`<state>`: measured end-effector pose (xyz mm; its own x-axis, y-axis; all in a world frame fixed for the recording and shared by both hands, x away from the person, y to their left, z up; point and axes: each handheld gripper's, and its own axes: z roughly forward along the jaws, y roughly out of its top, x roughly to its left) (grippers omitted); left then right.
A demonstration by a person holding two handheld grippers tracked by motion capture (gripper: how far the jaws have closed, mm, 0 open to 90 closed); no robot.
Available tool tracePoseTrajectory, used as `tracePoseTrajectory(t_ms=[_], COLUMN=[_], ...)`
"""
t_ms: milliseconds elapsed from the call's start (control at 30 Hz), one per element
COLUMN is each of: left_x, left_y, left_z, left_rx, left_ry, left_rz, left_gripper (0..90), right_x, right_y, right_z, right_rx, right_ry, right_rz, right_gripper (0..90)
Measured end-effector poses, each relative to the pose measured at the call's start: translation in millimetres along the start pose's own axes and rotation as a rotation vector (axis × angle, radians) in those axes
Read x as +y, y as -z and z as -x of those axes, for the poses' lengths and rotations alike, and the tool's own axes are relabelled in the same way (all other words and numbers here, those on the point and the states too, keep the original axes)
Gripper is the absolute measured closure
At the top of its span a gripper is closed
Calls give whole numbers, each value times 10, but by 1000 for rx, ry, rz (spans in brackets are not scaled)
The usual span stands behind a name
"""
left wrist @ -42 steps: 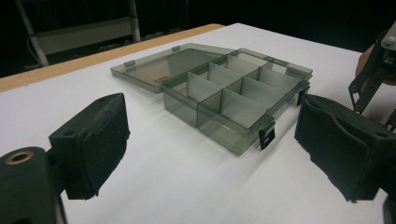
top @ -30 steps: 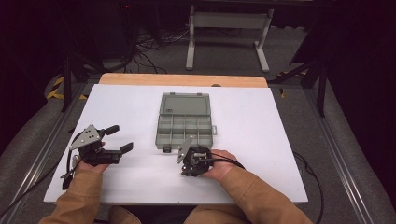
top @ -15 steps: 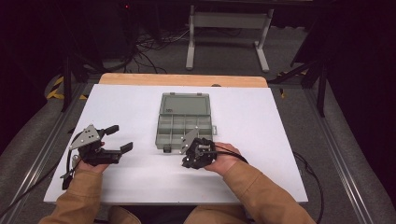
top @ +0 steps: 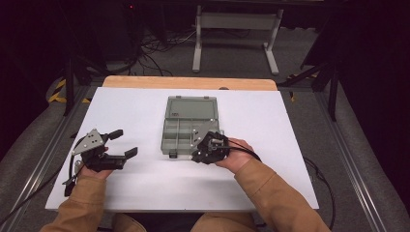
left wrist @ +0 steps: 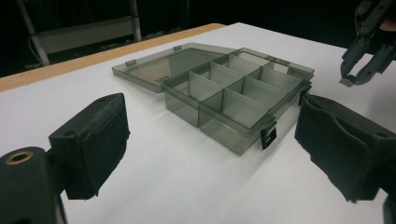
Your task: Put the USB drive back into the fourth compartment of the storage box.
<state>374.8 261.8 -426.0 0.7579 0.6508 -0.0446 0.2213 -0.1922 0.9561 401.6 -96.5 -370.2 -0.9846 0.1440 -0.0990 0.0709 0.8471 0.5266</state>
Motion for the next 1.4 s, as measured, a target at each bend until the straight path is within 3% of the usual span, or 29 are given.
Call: tracePoseTrajectory(t_ms=[200,667,1067,1400], left_x=[0,0,-1,-6], left_y=[-1,-10,-13,-23], left_z=[-2,-3,-8,-9], left_rx=[0,1,1,0], left_ry=[0,1,-1,3], left_rz=[1,-1,-1,-4], left_gripper=[108,108,108,108], right_x=[13,-19,-100,-197], right_y=[81,228,170,128], right_z=[79,317,568,808], right_rx=[-19,-75,-117,-190], right_ry=[-2,-60,-144,-256], right_rz=[23,53,68,56], right_gripper=[793,793,793,793])
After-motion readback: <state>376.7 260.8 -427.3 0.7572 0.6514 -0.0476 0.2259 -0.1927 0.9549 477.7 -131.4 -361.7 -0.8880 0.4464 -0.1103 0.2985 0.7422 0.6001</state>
